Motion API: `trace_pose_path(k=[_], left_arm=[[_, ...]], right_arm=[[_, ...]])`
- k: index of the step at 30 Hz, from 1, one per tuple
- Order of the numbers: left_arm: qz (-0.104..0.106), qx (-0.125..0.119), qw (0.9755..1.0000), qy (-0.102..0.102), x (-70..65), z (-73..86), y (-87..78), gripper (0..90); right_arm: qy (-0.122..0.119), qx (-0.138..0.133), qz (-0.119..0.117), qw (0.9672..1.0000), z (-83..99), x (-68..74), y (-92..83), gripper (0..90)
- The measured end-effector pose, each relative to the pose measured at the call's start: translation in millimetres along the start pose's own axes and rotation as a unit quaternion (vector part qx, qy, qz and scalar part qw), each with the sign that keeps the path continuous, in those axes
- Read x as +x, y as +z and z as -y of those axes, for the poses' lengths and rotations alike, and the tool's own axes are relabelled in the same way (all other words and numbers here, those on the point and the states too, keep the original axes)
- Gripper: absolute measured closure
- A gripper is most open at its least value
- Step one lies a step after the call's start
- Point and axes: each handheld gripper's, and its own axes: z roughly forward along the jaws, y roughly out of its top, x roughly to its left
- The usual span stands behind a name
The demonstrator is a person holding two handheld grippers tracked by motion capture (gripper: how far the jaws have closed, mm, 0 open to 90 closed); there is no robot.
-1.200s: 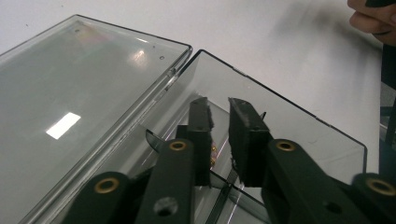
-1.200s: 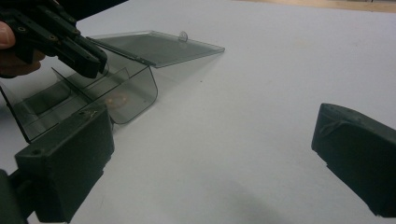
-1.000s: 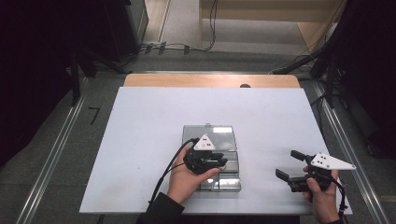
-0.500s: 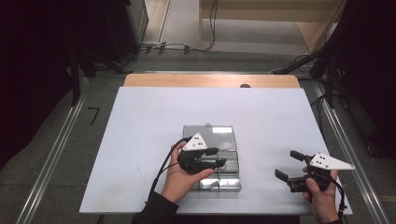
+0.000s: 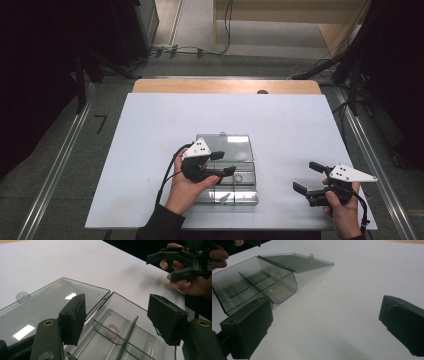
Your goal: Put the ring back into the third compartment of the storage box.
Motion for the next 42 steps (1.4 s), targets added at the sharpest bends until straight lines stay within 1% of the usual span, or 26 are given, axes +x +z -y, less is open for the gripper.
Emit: trace_pose_path(k=[4,17,19,22,28,38,42], left_arm=[[-0.009,-0.004,0.9999,-0.003,4.9,0.4,-5.1,27.7],[-0.019,-0.020,0.9995,-0.014,19.3,1.8,-18.8,22.5],[-0.021,-0.024,0.9993,-0.019,21.4,2.2,-20.9,19.7],[-0.024,-0.027,0.9991,-0.021,24.6,2.5,-24.3,19.3],[-0.031,-0.031,0.9988,-0.023,30.4,3.7,-30.0,15.1],[-0.043,-0.039,0.9977,-0.035,41.1,6.2,-38.3,10.5],[-0.048,-0.040,0.9972,-0.040,44.8,7.6,-39.4,4.8]], right_arm=[[-0.004,0.000,0.000,1.0000,0.0,0.4,0.9,0.0],[-0.003,0.003,0.000,1.0000,0.0,1.4,2.3,0.0],[-0.006,0.003,-0.001,1.0000,0.1,1.1,2.6,0.0],[-0.005,0.005,-0.001,1.0000,0.1,1.3,2.6,0.0],[-0.006,0.005,-0.002,1.0000,0.0,1.4,2.8,0.0],[-0.006,0.004,-0.002,1.0000,-0.1,1.4,2.7,0.0],[-0.008,0.003,-0.002,1.0000,-0.2,1.6,3.2,0.0]])
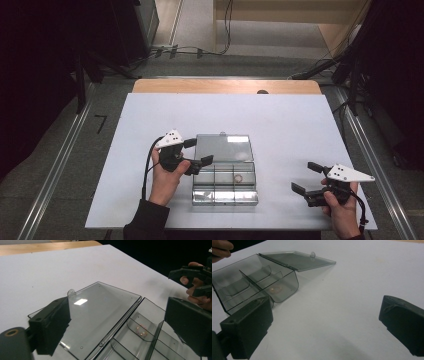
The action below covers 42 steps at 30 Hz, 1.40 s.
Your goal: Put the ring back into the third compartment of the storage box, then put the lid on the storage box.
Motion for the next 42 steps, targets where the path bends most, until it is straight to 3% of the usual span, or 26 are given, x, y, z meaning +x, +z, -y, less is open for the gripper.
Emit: trace_pose_path(k=[13,30,42], left_arm=[[-0.007,0.000,0.9999,-0.014,13.9,4.8,-3.4,1.2],[-0.017,0.011,0.9982,-0.057,36.2,19.1,3.6,1.2],[-0.019,0.038,0.9929,-0.111,43.5,25.7,16.1,3.8]], right_arm=[[-0.001,0.000,0.000,1.0000,-0.3,0.6,-0.1,0.0],[-0.004,0.001,-0.004,1.0000,-2.7,5.1,2.7,0.0],[-0.008,-0.004,-0.013,0.9999,-7.2,11.6,5.4,0.0]])
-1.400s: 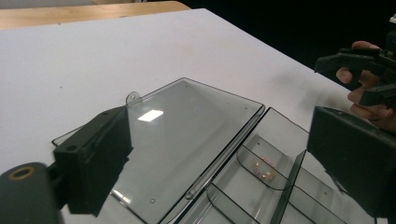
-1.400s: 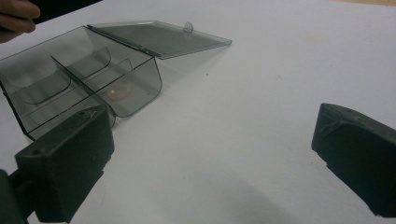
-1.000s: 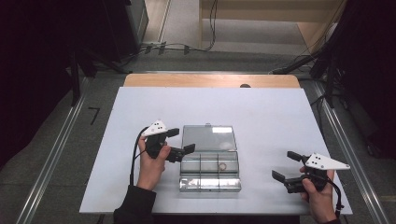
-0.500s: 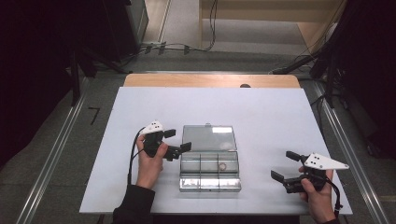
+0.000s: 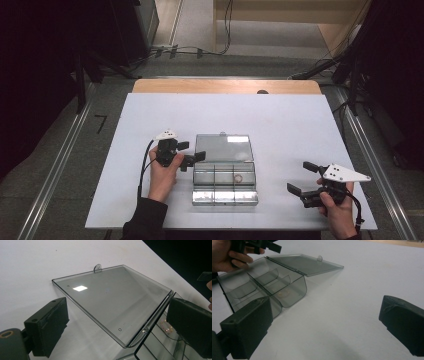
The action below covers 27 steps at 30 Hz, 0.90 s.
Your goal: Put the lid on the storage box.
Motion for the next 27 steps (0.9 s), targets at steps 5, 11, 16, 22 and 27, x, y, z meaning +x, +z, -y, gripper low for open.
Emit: trace_pose_path(k=[5,11,16,22,27], left_arm=[[0.000,0.012,0.9999,-0.009,-0.6,1.4,5.6,7.0],[-0.002,0.020,0.9996,-0.018,-0.6,1.9,7.8,9.6],[0.000,0.031,0.9993,-0.022,-1.6,3.5,12.3,10.8],[-0.001,0.033,0.9991,-0.026,-3.4,3.8,14.2,11.4],[-0.002,0.032,0.9990,-0.031,-3.3,3.7,14.2,12.0]], right_arm=[[0.003,-0.003,-0.010,0.9999,-4.7,4.0,3.4,0.0],[-0.001,-0.005,-0.016,0.9998,-14.6,8.3,11.0,0.0],[-0.008,-0.008,-0.022,0.9997,-27.2,12.3,18.4,0.0],[-0.009,-0.006,-0.029,0.9995,-37.7,13.3,29.4,0.0],[-0.007,-0.004,-0.031,0.9995,-44.0,12.8,36.7,0.0]])
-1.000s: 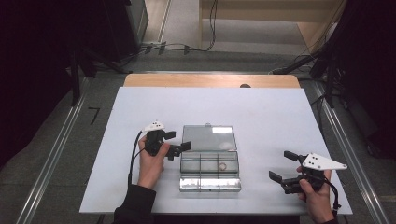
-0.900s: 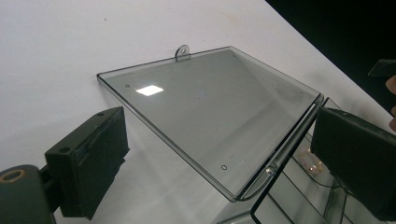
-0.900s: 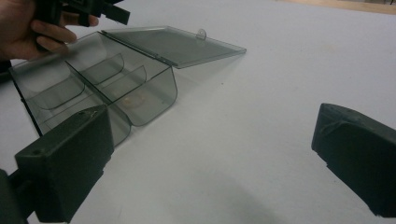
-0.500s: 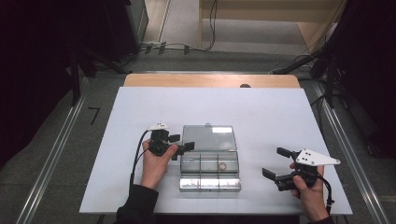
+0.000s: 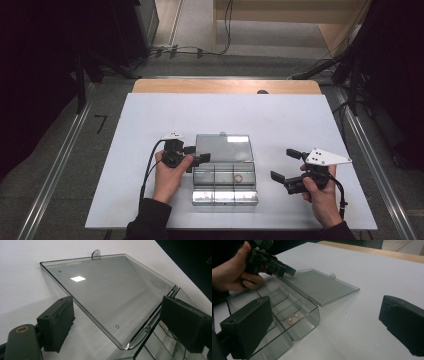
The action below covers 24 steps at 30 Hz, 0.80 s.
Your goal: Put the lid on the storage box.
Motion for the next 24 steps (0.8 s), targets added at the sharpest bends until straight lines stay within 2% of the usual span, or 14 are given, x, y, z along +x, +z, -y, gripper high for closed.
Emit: trace_pose_path(k=[8,16,24], left_arm=[[0.000,0.004,1.0000,-0.004,0.5,0.1,-0.1,12.5],[0.000,0.004,1.0000,-0.008,1.5,0.5,0.6,13.3],[0.000,0.005,0.9999,-0.013,2.1,0.4,1.3,13.8]], right_arm=[[-0.002,-0.004,-0.004,1.0000,-11.9,-2.5,9.5,0.0],[-0.002,0.004,-0.013,0.9999,-19.6,-1.2,24.6,0.0],[0.014,0.017,-0.024,0.9995,-23.9,-2.3,43.1,0.0]])
